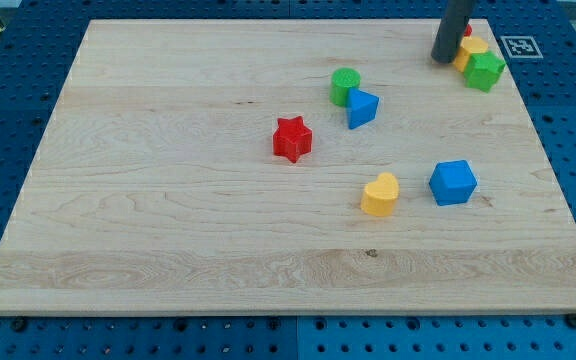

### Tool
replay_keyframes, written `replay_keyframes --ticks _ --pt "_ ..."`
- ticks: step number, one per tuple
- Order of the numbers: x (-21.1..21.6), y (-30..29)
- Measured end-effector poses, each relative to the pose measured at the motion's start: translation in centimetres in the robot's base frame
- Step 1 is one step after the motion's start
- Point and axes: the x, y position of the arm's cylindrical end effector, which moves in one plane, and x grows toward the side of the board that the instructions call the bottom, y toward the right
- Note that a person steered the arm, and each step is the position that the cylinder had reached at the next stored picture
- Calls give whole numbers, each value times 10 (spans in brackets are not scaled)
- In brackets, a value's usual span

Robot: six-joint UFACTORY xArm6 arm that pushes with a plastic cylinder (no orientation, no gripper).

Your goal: Push the green circle to the left side of the red circle

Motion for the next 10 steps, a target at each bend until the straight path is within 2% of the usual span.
replay_keyframes --ticks 1,2,4,5,6,8,9,10 --pt "0 -5" --pt "0 -55" --pt "5 -208" --pt "46 -226" --pt "74 -207" --pt "56 -137" --pt "62 -135" --pt "88 -121"
